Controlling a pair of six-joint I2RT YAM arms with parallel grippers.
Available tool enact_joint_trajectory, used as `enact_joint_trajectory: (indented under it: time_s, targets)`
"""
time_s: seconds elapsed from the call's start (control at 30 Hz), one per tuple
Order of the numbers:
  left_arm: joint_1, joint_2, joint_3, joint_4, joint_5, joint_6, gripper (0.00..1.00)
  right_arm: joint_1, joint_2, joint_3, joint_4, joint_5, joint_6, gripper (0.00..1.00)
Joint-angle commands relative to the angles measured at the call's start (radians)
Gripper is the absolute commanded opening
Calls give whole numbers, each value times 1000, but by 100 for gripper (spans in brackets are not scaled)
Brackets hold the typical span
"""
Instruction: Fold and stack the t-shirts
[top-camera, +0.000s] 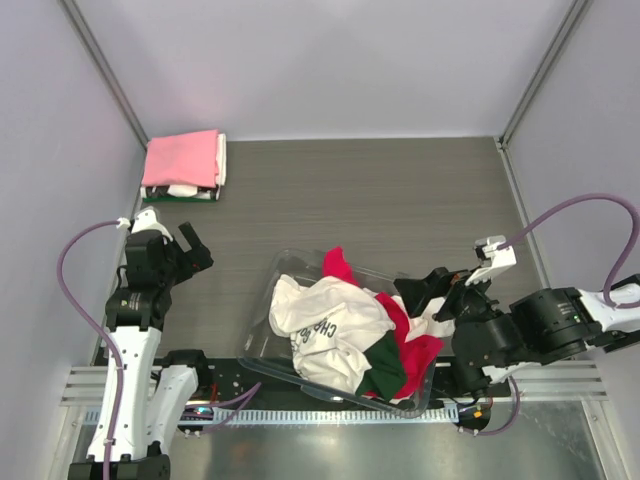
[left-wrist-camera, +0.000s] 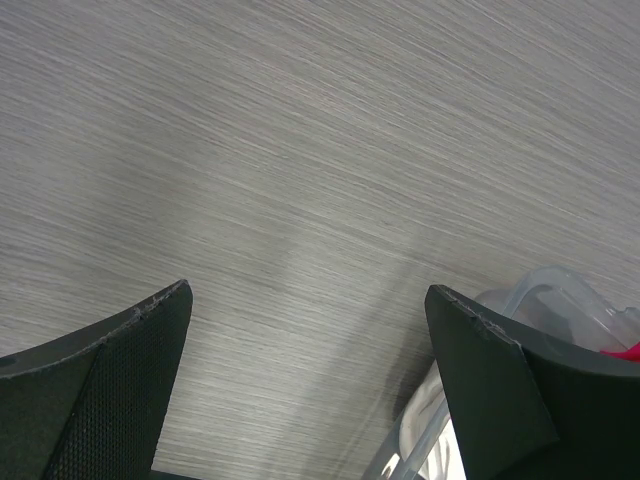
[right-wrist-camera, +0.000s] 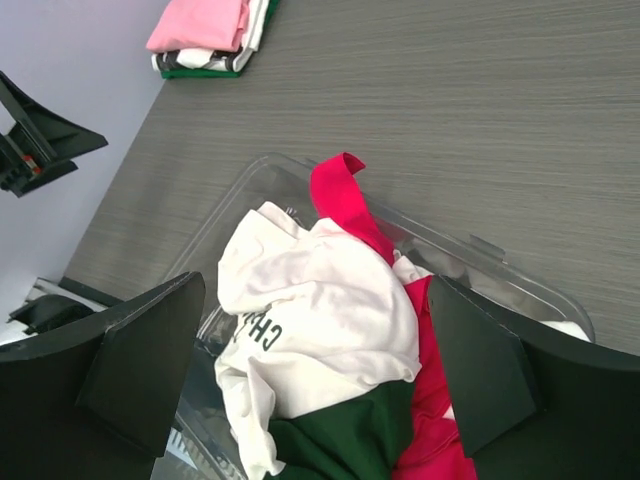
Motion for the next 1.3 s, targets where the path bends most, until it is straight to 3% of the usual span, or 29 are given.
enact_joint_trajectory:
  time_s: [0.0, 0.17, 0.23, 0.3, 0.33, 0.37, 0.47, 0.57, 0.6, 0.63, 0.83, 0.97, 1.17, 1.27]
  targets:
    - [-5, 3, 11, 9, 17, 1, 100, 2, 47, 14, 3, 27, 23, 100]
    - [-5, 0, 11, 9, 17, 2, 100, 2, 148, 23, 12, 21, -31, 100]
    - [-4, -1, 11, 10, 20, 2, 100, -7, 232, 39, 72, 1, -127, 100]
    - [-5, 2, 11, 12, 28, 4, 100, -50, 330, 45, 186, -84, -326, 100]
    - [-5, 3, 9, 15, 31, 6, 100, -88, 364, 37, 249, -147, -424, 100]
    - [-4, 5, 9, 15, 32, 7, 100, -210, 396, 36, 309, -324, -609, 100]
    - [-5, 8, 9, 15, 35, 7, 100, -366, 512, 80, 323, -358, -640, 100]
    - [-7, -1, 9, 15, 31, 9, 100, -534, 484, 76, 487, -537, -730, 100]
    - [-7, -6, 8, 15, 29, 9, 100, -573, 472, 65, 525, -688, -736, 100]
    - [-8, -10, 6, 15, 29, 9, 100, -602, 467, 53, 550, -740, -736, 100]
    - [-13, -3, 8, 14, 35, 10, 100, -652, 581, 25, 583, -936, -692, 95]
    - [-12, -1, 8, 14, 35, 10, 100, -652, 634, -29, 697, -1059, -652, 85]
    - [-12, -10, 8, 17, 35, 10, 100, -624, 774, -40, 744, -1131, -623, 77]
    - [-10, -9, 8, 17, 37, 10, 100, -597, 841, -4, 730, -1121, -630, 63]
